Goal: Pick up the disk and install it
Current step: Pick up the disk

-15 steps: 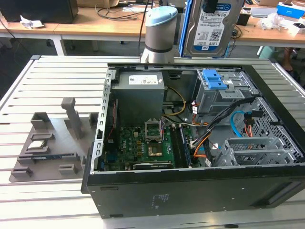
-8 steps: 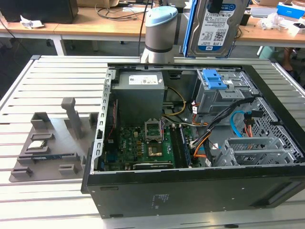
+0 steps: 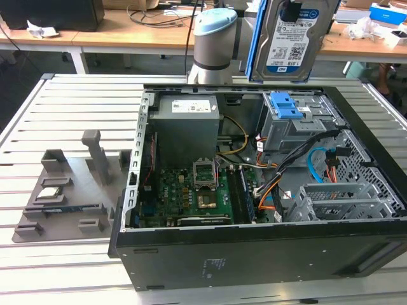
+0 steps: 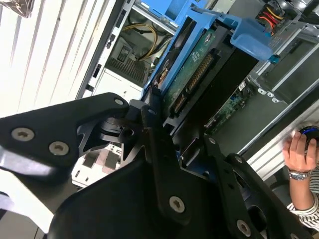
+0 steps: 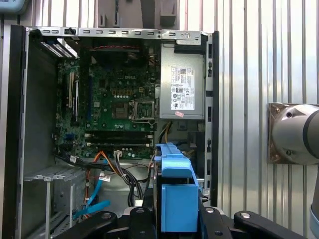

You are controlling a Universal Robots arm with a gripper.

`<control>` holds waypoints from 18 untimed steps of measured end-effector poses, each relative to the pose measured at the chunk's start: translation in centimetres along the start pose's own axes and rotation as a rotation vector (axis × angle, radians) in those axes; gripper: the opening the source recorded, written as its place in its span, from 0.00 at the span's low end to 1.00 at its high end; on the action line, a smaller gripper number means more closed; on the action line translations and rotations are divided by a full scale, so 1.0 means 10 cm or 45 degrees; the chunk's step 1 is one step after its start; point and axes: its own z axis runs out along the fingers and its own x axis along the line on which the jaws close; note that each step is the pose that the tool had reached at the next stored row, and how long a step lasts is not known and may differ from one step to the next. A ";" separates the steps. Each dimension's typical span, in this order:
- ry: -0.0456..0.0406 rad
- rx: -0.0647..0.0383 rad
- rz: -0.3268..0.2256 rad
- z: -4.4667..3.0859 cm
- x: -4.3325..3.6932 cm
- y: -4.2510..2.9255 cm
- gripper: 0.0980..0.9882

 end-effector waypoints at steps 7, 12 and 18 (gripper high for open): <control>0.003 0.000 0.000 0.003 0.189 0.003 0.30; 0.004 0.000 0.000 0.005 0.270 0.005 0.30; 0.005 0.000 0.000 0.009 0.398 0.007 0.30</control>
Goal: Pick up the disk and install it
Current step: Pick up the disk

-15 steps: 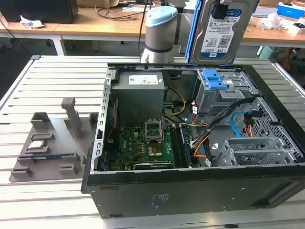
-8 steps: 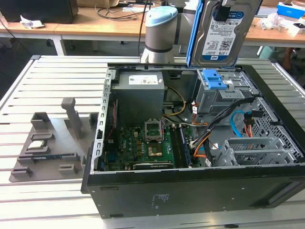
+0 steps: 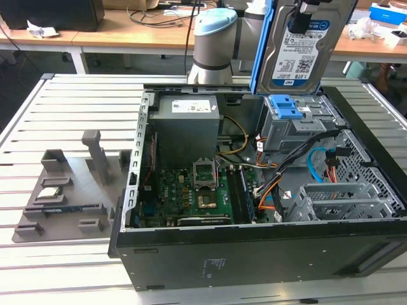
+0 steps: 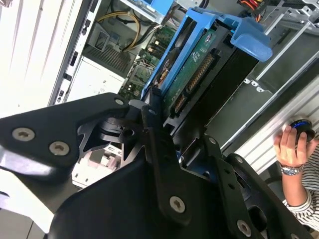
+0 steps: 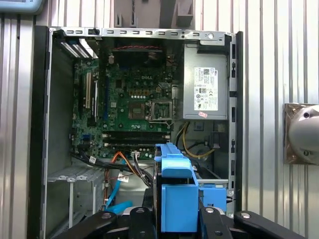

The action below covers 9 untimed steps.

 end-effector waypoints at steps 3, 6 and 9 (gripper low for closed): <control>0.000 0.000 0.000 0.001 0.028 0.000 0.30; 0.000 0.000 0.000 0.002 0.054 0.001 0.30; 0.001 0.000 0.000 0.004 0.100 0.002 0.30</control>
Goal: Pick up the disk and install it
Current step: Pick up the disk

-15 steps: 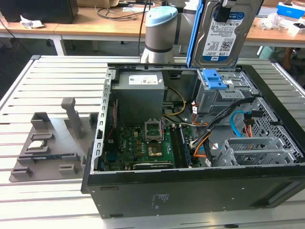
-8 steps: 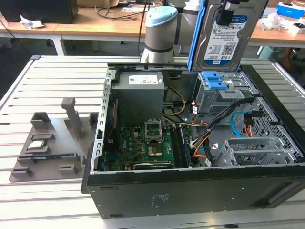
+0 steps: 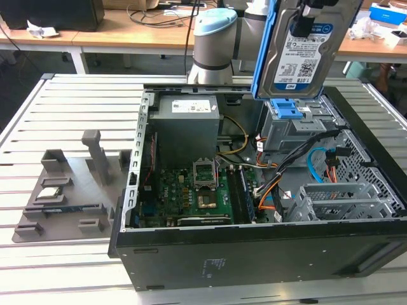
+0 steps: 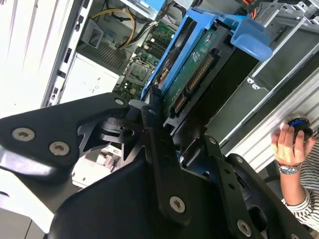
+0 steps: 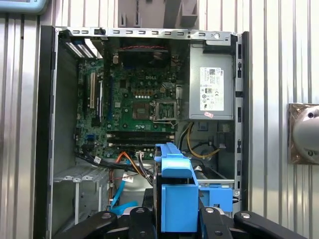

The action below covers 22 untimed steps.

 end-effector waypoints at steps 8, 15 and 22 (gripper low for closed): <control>0.001 0.000 0.000 0.004 0.097 0.002 0.30; 0.001 0.000 0.000 0.008 0.181 0.003 0.30; 0.001 0.000 0.000 0.013 0.293 0.005 0.30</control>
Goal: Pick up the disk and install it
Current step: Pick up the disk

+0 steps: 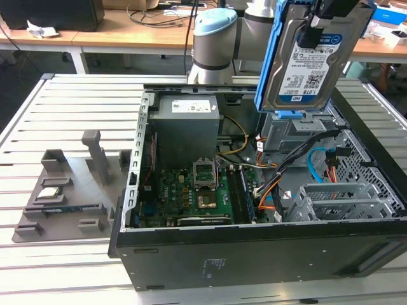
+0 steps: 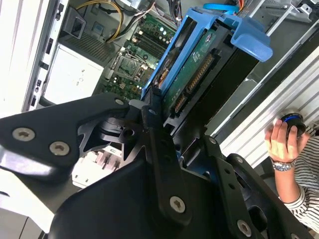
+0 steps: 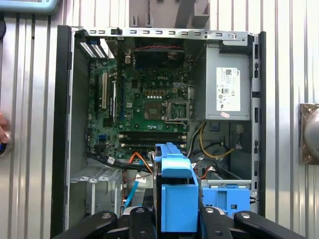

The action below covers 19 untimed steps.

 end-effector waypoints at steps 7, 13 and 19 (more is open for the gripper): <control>0.000 0.000 0.000 0.004 0.089 0.001 0.30; 0.000 0.000 0.000 0.006 0.165 0.003 0.30; 0.000 0.000 0.000 0.010 0.270 0.004 0.30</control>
